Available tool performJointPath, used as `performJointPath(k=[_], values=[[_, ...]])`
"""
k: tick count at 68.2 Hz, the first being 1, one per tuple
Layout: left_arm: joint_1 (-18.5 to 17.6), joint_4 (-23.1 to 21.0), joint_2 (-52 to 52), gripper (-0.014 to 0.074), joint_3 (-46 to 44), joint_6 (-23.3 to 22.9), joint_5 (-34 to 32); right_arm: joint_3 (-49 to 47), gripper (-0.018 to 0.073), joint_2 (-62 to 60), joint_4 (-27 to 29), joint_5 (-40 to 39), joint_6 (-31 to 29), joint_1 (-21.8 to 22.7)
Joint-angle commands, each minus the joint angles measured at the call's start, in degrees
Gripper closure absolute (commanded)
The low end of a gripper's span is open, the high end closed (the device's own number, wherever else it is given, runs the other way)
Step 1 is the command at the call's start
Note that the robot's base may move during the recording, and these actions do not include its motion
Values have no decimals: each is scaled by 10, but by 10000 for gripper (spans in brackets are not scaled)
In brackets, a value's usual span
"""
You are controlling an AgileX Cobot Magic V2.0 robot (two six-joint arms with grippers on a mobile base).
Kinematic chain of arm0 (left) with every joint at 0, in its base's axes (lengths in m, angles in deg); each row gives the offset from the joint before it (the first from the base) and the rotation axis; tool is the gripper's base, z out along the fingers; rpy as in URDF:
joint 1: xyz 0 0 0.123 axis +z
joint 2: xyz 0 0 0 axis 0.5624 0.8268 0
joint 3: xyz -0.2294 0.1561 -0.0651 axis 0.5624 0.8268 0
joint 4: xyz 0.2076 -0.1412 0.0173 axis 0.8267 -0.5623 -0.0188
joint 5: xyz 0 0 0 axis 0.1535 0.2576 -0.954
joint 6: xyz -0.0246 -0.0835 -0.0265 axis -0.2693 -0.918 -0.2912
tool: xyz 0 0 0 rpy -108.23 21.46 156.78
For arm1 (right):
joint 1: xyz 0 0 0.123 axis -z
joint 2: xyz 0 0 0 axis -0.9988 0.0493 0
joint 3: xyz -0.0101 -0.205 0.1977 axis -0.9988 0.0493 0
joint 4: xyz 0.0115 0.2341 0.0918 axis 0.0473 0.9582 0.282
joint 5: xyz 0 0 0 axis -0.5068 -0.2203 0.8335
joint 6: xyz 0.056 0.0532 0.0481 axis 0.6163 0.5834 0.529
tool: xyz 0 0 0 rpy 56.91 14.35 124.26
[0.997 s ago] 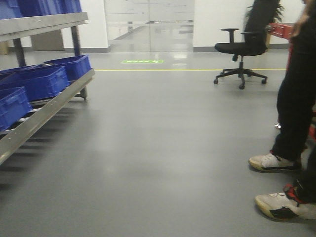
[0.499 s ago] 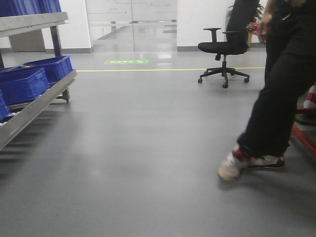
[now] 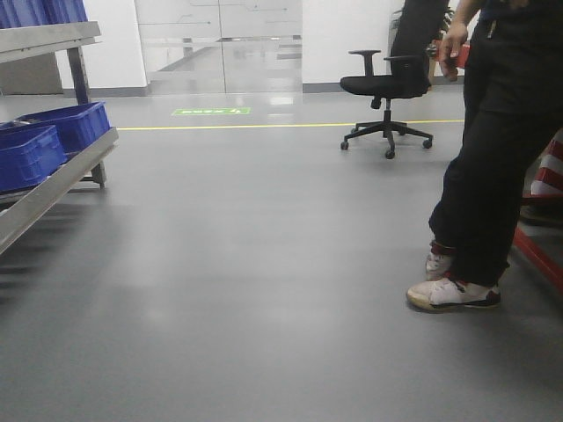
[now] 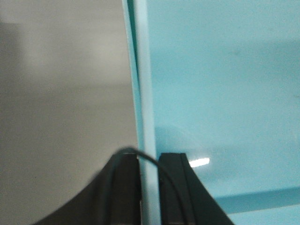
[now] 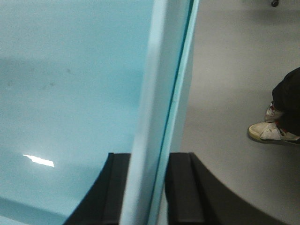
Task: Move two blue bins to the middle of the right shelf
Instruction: 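Drive across the floor past the chair carrying the teal bin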
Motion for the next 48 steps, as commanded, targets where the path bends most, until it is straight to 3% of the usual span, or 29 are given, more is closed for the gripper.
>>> performJointPath(k=[1,48], values=[[-3,-11,-12,707,-10,3,-42,-12,713,-11,-6,-58,-5,1],[-3,-11,-12,707,-10,3,-42,-12,713,-11,-6,-58,-5,1]])
